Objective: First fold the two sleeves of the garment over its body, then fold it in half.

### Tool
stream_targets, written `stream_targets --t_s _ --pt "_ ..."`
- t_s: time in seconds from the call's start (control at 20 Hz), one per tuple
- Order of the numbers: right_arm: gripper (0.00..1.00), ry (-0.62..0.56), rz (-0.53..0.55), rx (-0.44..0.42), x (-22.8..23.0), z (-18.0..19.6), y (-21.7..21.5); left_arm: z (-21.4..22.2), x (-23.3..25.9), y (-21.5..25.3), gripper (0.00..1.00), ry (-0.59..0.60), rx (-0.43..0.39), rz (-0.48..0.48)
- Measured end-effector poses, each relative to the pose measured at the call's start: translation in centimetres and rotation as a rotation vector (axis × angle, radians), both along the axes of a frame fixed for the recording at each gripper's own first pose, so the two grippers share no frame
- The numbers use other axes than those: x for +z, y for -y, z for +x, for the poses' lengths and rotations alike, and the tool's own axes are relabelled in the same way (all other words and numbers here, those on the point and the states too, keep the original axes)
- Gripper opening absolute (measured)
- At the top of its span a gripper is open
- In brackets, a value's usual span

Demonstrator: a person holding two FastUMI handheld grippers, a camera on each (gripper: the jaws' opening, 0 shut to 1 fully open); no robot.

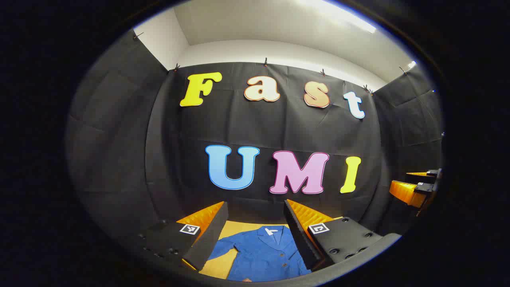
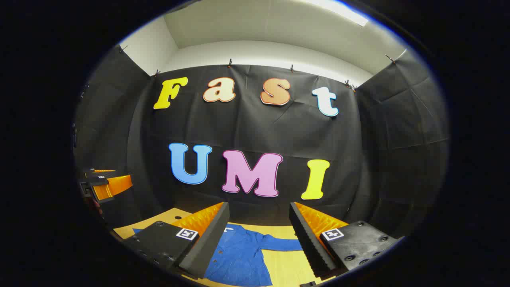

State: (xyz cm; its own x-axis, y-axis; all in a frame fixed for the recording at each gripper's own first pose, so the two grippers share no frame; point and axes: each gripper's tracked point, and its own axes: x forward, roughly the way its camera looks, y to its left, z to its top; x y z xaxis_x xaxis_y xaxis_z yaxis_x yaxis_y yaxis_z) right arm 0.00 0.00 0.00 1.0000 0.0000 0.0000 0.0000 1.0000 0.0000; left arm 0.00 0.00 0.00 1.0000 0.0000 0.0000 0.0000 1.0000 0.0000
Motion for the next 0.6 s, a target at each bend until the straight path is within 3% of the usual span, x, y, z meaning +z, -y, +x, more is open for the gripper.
stream_targets --t_s 0.05,0.2,0.25,0.3,0.6 --pt "0.96 0.003 -0.006 0.001 0.1 0.1 0.0 0.0 0.1 0.0 0.81 0.0 -0.003 0.0" --pt "0.96 0.015 -0.024 0.006 0.8 0.2 0.0 0.0 0.2 -0.5 0.81 0.004 0.007 0.002" --pt "0.87 0.019 -0.035 0.007 0.9 0.3 0.1 0.0 0.1 -0.6 0.81 0.007 0.011 0.003" --pt "0.96 0.023 -0.049 0.013 1.0 0.4 0.0 -0.2 0.0 -0.8 0.81 0.01 0.019 0.004" --pt "0.96 0.035 -0.11 0.06 1.6 1.1 -1.1 -0.4 0.1 -0.7 0.81 0.017 0.014 -0.002"
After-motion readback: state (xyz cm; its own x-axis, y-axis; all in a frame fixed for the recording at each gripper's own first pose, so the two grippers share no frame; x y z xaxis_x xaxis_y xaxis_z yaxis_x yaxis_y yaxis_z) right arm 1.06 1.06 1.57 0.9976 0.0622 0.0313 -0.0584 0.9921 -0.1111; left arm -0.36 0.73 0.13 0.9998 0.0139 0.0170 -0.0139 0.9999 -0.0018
